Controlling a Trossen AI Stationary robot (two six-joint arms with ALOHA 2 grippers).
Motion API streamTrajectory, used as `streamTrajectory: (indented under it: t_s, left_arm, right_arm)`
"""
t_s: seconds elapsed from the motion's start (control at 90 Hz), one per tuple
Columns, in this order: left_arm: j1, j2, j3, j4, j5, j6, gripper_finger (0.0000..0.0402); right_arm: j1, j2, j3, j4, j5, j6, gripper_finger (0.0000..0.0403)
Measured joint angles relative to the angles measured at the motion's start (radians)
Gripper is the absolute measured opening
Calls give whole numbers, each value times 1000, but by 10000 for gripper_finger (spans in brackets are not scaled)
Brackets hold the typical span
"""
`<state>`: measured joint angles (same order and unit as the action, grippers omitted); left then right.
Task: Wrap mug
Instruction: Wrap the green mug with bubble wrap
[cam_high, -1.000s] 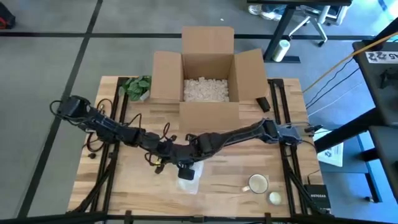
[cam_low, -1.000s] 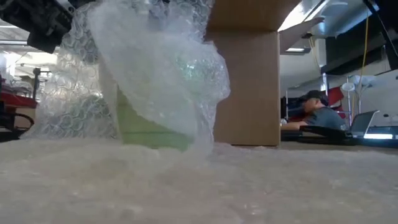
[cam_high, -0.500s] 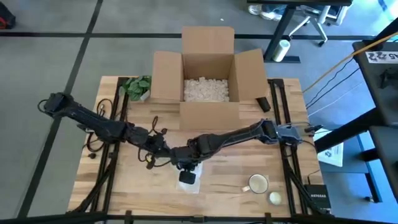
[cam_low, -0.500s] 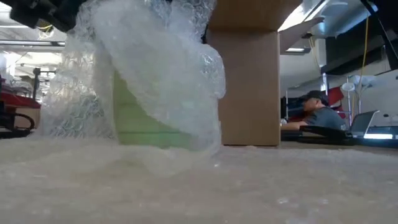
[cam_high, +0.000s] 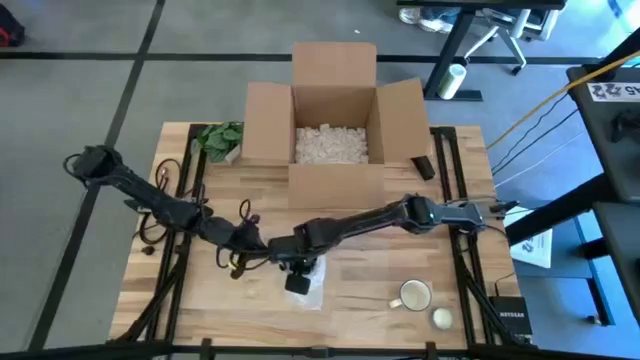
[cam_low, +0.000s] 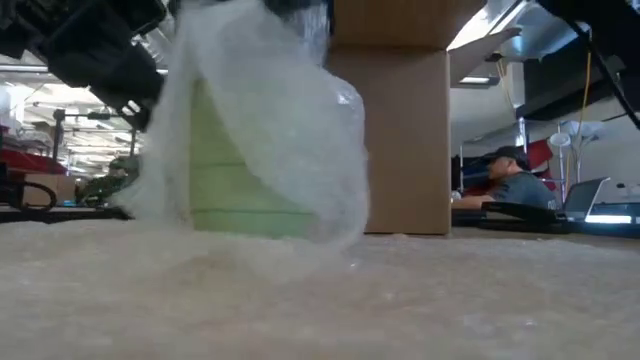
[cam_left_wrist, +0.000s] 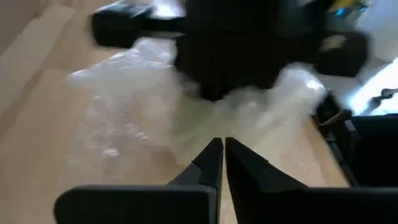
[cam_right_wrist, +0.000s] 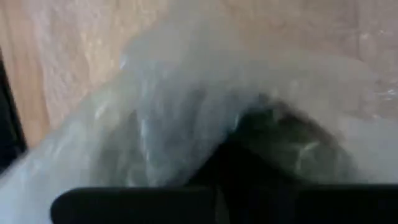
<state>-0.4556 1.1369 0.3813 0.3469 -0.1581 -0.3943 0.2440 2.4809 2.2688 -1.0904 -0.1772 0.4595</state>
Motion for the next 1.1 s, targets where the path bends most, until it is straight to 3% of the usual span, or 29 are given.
streamTrajectory:
  t_s: [0.378,0.822,0.978,1.1]
  left_arm:
    - [-32,214,8,336,1,31,0]
    - [20,295,50,345,21,36,0]
    - [23,295,50,345,21,38,0]
    - [23,295,50,344,21,39,0]
  right_arm:
    - [5,7,84,-17,27,-17,0]
    - [26,-58,85,-65,38,6,0]
    - [32,-112,86,-83,110,7,0]
    - [44,-153,87,-157,235,32,0]
